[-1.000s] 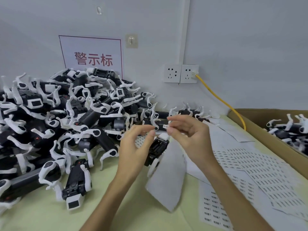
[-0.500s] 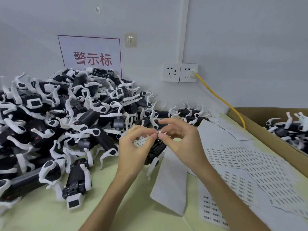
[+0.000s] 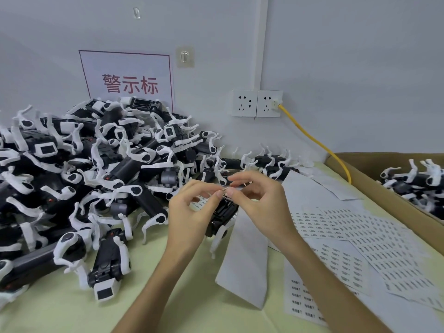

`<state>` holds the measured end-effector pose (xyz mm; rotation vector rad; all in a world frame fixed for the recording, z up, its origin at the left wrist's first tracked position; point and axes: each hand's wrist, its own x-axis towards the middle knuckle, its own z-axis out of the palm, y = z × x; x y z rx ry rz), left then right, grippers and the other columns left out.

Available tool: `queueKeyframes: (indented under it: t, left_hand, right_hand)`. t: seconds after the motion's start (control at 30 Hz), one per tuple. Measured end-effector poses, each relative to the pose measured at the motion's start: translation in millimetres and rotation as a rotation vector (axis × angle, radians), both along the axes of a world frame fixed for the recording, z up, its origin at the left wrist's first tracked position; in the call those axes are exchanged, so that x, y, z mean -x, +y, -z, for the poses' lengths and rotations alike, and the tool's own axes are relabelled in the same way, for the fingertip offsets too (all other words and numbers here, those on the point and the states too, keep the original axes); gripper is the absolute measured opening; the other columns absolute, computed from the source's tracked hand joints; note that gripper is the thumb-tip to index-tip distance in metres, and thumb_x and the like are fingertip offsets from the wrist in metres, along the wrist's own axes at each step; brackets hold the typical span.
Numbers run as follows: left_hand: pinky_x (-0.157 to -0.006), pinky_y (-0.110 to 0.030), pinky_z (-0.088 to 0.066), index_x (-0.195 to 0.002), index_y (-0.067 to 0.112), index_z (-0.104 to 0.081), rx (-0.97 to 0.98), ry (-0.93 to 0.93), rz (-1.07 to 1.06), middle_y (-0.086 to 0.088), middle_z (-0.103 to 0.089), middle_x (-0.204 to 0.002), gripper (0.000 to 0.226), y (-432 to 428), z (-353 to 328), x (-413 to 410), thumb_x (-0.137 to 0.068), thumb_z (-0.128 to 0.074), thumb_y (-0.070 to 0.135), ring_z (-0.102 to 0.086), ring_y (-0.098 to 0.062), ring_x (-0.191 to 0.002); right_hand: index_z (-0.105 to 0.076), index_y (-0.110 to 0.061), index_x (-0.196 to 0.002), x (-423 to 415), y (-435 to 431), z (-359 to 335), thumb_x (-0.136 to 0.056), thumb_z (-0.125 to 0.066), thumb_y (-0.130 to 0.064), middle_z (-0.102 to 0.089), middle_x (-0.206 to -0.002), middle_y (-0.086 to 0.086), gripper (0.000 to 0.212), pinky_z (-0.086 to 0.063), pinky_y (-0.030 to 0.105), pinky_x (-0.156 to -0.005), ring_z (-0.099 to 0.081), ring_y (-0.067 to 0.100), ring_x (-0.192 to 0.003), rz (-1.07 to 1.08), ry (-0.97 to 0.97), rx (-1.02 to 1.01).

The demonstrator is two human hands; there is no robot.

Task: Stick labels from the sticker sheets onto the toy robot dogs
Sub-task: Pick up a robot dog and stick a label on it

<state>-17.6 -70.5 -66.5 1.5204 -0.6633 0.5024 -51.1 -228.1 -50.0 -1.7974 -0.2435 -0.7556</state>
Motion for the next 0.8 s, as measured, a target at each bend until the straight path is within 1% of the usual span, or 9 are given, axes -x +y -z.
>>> queueKeyframes:
  t: [0.1,0.27,0.33,0.37,0.43,0.5,0.57,0.63,0.8]
  left_hand:
    - [-0.078,-0.014,-0.043,-0.088,0.036,-0.079,-0.009,-0.01,-0.001,0.01,-0.073,-0.086,0.02,0.1,0.7,-1.0,-0.089,-0.075,0.017,-0.066,-0.013,-0.087]
    - [-0.076,-0.023,-0.047,-0.088,0.038,-0.081,0.07,0.087,0.057,0.008,-0.072,-0.084,0.016,2.2,1.0,-3.5,-0.088,-0.075,0.023,-0.063,-0.008,-0.079]
    - [-0.078,-0.023,-0.05,-0.089,0.04,-0.082,0.104,0.133,0.104,0.004,-0.075,-0.089,0.018,3.0,-0.5,-2.9,-0.088,-0.073,0.024,-0.067,-0.008,-0.085]
    - [-0.08,-0.023,-0.051,-0.091,0.039,-0.083,0.112,0.155,0.133,0.002,-0.076,-0.094,0.019,3.1,-1.1,-2.3,-0.088,-0.073,0.023,-0.069,-0.01,-0.09]
    - [-0.084,-0.029,-0.052,-0.096,0.037,-0.083,0.103,0.178,0.181,0.001,-0.077,-0.101,0.021,2.6,-1.5,-0.5,-0.089,-0.071,0.022,-0.07,-0.014,-0.098]
    - [-0.087,-0.035,-0.051,-0.102,0.035,-0.083,0.067,0.166,0.183,0.003,-0.077,-0.103,0.023,1.1,-1.6,1.1,-0.089,-0.07,0.02,-0.07,-0.015,-0.1]
    - [-0.086,-0.027,-0.051,-0.107,0.029,-0.083,0.047,0.147,0.176,0.007,-0.077,-0.102,0.024,-0.5,-1.8,1.8,-0.092,-0.072,0.013,-0.069,-0.011,-0.098]
    - [-0.086,-0.018,-0.048,-0.109,0.025,-0.081,0.02,0.129,0.161,0.009,-0.075,-0.1,0.027,-1.1,-1.8,1.9,-0.095,-0.071,0.004,-0.068,-0.007,-0.095]
    - [-0.091,-0.018,-0.047,-0.113,0.019,-0.08,-0.022,0.095,0.132,0.003,-0.076,-0.103,0.027,-1.3,-1.0,2.6,-0.095,-0.069,0.002,-0.067,-0.009,-0.097]
  right_hand:
    - [-0.076,-0.024,-0.09,-0.7,0.6,0.8,-0.088,-0.077,-0.012,-0.074,-0.087,-0.01,0.011,-0.059,0.033,-0.073,-0.072,0.016,-0.075,-0.031,0.0,0.011]
    - [-0.075,-0.026,-0.095,-0.7,1.5,1.3,-0.085,-0.079,-0.022,-0.075,-0.089,-0.006,0.011,-0.06,0.039,-0.07,-0.069,0.017,-0.069,-0.067,0.046,-0.053]
    - [-0.077,-0.027,-0.09,-0.7,3.4,0.9,-0.086,-0.078,-0.018,-0.076,-0.089,-0.005,0.01,-0.06,0.036,-0.068,-0.071,0.017,-0.073,-0.114,0.068,-0.103]
    - [-0.078,-0.027,-0.087,-0.6,5.1,0.8,-0.086,-0.078,-0.017,-0.076,-0.089,-0.005,0.011,-0.059,0.031,-0.067,-0.071,0.016,-0.074,-0.142,0.083,-0.151]
    - [-0.079,-0.027,-0.083,-0.5,8.2,1.0,-0.083,-0.078,-0.021,-0.074,-0.089,-0.002,0.006,-0.056,0.024,-0.068,-0.069,0.013,-0.072,-0.176,0.131,-0.275]
    - [-0.08,-0.025,-0.085,0.0,10.6,2.2,-0.08,-0.077,-0.025,-0.073,-0.09,0.004,0.005,-0.055,0.024,-0.071,-0.067,0.016,-0.071,-0.206,0.173,-0.388]
    - [-0.08,-0.023,-0.085,0.9,11.4,2.8,-0.084,-0.078,-0.019,-0.072,-0.088,0.007,0.005,-0.054,0.024,-0.07,-0.065,0.016,-0.069,-0.245,0.2,-0.49]
    - [-0.08,-0.02,-0.086,1.4,11.1,2.6,-0.09,-0.074,-0.012,-0.07,-0.083,0.006,0.011,-0.053,0.022,-0.069,-0.063,0.015,-0.068,-0.277,0.213,-0.558]
    - [-0.075,-0.011,-0.094,1.1,10.4,0.9,-0.091,-0.072,-0.013,-0.071,-0.08,0.003,0.005,-0.052,0.02,-0.067,-0.062,0.014,-0.069,-0.296,0.247,-0.607]
